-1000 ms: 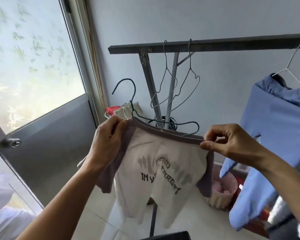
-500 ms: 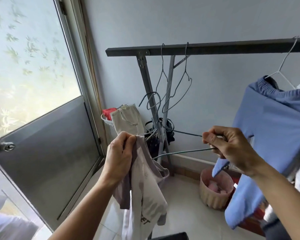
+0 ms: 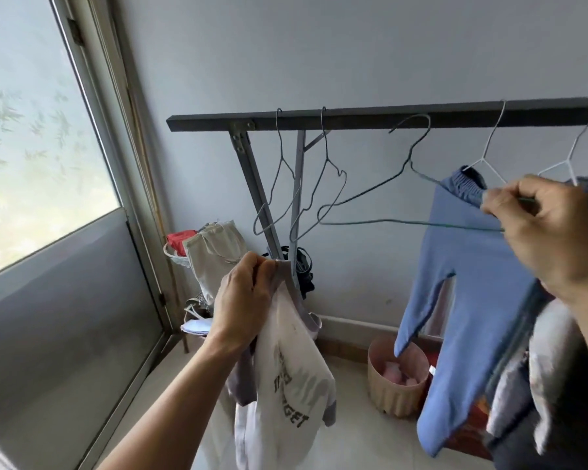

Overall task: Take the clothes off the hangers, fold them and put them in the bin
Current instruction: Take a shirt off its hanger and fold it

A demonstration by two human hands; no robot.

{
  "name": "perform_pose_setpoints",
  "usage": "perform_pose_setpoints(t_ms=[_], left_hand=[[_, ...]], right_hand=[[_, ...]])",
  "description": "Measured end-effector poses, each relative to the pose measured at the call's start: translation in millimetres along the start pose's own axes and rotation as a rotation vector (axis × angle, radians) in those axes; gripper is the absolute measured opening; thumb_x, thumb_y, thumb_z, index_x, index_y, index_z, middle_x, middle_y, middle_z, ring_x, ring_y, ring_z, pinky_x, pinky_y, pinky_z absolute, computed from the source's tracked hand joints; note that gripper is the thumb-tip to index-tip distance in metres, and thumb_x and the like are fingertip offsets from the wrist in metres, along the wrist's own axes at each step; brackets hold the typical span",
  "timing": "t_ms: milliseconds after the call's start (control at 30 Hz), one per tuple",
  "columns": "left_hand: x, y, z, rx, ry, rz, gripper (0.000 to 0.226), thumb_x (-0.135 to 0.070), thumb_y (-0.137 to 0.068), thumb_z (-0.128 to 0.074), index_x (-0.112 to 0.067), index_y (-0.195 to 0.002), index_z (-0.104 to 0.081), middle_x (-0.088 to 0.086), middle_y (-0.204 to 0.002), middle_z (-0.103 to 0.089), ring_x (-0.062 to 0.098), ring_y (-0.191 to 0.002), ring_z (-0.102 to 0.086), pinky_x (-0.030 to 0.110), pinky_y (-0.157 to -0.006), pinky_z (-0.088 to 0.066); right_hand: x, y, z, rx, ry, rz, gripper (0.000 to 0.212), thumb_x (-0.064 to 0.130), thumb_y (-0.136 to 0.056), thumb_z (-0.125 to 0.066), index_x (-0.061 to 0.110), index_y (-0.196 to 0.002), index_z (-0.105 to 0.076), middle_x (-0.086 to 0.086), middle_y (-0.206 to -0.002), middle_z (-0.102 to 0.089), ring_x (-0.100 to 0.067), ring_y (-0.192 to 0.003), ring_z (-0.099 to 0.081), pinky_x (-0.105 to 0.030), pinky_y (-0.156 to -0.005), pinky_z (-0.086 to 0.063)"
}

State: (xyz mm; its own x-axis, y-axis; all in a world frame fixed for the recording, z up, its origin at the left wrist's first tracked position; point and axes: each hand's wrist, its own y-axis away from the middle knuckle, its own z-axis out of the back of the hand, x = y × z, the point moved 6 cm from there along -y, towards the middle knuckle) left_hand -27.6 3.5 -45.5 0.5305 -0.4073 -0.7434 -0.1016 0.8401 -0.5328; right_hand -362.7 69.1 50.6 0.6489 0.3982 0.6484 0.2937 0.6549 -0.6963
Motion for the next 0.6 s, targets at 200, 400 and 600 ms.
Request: perform_pose_setpoints(t_ms=[200,400,600], left_hand=[[-13,-11,-4,0.019,0.048,-0.061,0.023,-0.028,-0.098,-0.055,-0.018,-0.077,-0.058,-0.011,-0.072,-0.064,0.019,-0.071,-0.059,0.045,-0.073,-0.053],[-19,-22,8,0.037,0.078,-0.125,0.02,-0.022,-0.097,-0.057,-0.014,-0.08,-0.063,-0.014,-0.068,-0.061,0.004,-0.064,-0.053,0.031,-0.067,-0.047],[-22,-26,23,0.072,0.075,-0.208,0.021,-0.016,-0.097,-0.058,-0.015,-0.076,-0.061,-0.013,-0.063,-0.056,0.003,-0.06,-0.048,0.024,-0.061,-0.044]], right_hand=[[37,-24,-39,-0.137,0.484,0.124,0.032,0.023,-0.097,-0.035,-0.003,-0.1,-0.053,-0.035,-0.089,-0.061,-0.051,-0.085,-0.057,-0.04,-0.064,-0.031],[42,-26,-96,0.063,0.789,0.141,0.023,0.003,-0.094,-0.038,-0.004,-0.116,-0.041,-0.033,-0.095,-0.062,-0.049,-0.086,-0.06,-0.038,-0.06,-0.028],[29,-7,-122,0.215,0.919,0.109,0.018,-0.001,-0.093,-0.043,-0.003,-0.11,-0.041,-0.023,-0.09,-0.063,-0.032,-0.066,-0.043,-0.027,-0.047,-0.014]])
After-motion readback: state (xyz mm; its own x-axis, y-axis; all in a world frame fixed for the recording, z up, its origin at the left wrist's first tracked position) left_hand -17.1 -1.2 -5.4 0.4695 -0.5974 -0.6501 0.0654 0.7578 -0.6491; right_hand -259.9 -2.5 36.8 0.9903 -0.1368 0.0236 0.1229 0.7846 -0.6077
